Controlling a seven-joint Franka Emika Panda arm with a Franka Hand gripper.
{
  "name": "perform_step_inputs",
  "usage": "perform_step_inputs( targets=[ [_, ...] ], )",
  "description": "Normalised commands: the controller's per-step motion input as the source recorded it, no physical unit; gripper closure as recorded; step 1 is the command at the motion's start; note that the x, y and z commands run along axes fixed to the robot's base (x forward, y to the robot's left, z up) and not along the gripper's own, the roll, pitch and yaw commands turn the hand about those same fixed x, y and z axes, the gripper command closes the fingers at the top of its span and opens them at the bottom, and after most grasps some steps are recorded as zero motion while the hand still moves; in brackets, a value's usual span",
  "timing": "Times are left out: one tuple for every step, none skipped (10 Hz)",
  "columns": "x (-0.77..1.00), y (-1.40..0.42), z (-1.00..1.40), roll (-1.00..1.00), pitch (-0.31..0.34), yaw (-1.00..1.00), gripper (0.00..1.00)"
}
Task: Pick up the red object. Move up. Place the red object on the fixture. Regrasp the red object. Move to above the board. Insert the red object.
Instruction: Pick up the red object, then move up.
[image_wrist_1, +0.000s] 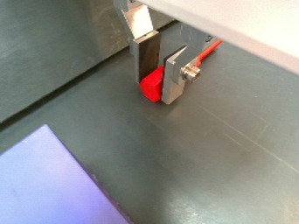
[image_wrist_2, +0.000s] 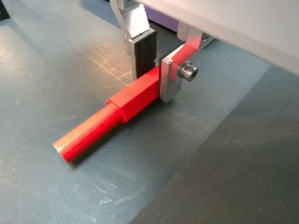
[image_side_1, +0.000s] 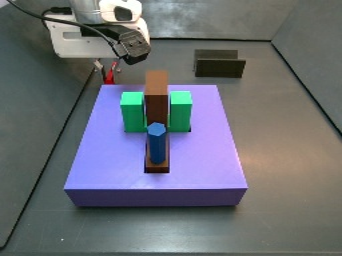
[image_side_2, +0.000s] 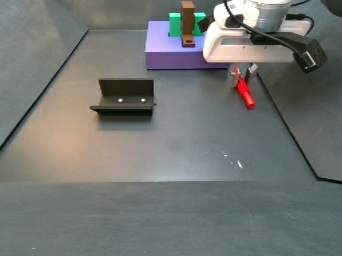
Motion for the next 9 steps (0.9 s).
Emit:
perform_step_inputs(
  targets=[
    [0.0,0.0,0.0,0.0,0.0,0.0,1.0],
    [0.0,0.0,0.0,0.0,0.0,0.0,1.0],
    [0.0,0.0,0.0,0.0,0.0,0.0,1.0],
    [0.0,0.0,0.0,0.0,0.0,0.0,1.0],
    [0.0,0.0,0.0,0.0,0.0,0.0,1.0],
    [0.0,0.0,0.83,0.0,0.0,0.0,1.0],
    [-0.02,0.05,0.81,0.0,0.005,-0.06,1.0],
    [-0.06,0.05,0.74,0.0,0.029,-0.06,1.0],
    [-0.06,0.04,0.69,-0.01,0.028,-0.05,1.0]
  ],
)
